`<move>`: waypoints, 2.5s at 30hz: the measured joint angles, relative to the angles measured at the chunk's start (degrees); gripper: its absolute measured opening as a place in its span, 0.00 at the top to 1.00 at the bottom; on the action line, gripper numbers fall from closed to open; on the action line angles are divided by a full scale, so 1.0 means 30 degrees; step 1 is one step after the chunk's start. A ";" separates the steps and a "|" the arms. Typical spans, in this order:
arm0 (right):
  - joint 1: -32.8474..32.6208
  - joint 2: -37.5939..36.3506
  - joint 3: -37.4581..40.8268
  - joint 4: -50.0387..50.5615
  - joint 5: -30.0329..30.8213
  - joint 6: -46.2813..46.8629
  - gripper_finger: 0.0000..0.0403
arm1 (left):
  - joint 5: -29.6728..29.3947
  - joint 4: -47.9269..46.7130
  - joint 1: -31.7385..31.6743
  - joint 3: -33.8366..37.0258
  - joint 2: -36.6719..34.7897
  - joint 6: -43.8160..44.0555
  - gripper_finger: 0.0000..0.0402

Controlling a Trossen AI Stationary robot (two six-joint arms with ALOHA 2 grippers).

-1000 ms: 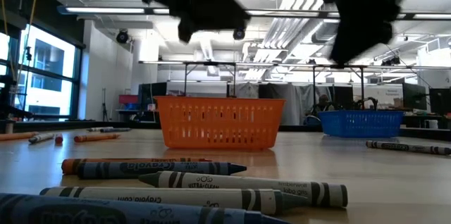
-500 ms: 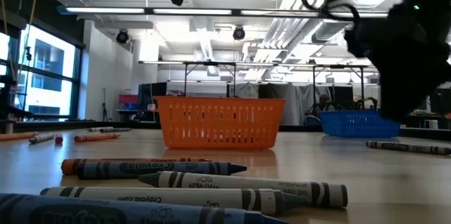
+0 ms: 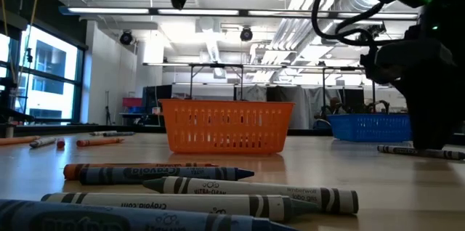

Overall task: Sort crayons
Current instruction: Put the gray crayon into the blue bin

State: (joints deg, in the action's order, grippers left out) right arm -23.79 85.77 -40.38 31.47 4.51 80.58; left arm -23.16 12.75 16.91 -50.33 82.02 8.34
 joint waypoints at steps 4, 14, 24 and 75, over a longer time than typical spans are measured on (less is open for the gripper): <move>0.0000 0.0905 -0.0107 -0.0142 -0.0233 0.0125 0.67 | -0.0007 -0.0367 0.0000 0.0000 0.0000 0.0000 0.78; 0.0000 0.1669 -0.0474 0.0631 0.0206 0.0154 0.69 | -0.0015 -0.0741 0.0000 0.0000 0.0000 0.0000 0.78; 0.0015 0.1720 -0.1039 0.1561 0.0381 -0.0753 0.97 | -0.0080 -0.0872 0.0000 0.0000 0.0004 -0.0007 0.78; 1.7158 -0.5440 -0.0379 0.4259 0.8602 -1.3885 0.99 | -0.0568 -0.1684 -0.0846 -0.0007 0.0015 -0.1226 0.78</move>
State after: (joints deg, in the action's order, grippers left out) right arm 27.68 69.45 -41.52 44.24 30.32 38.92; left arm -24.86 7.70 14.37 -50.35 82.06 4.66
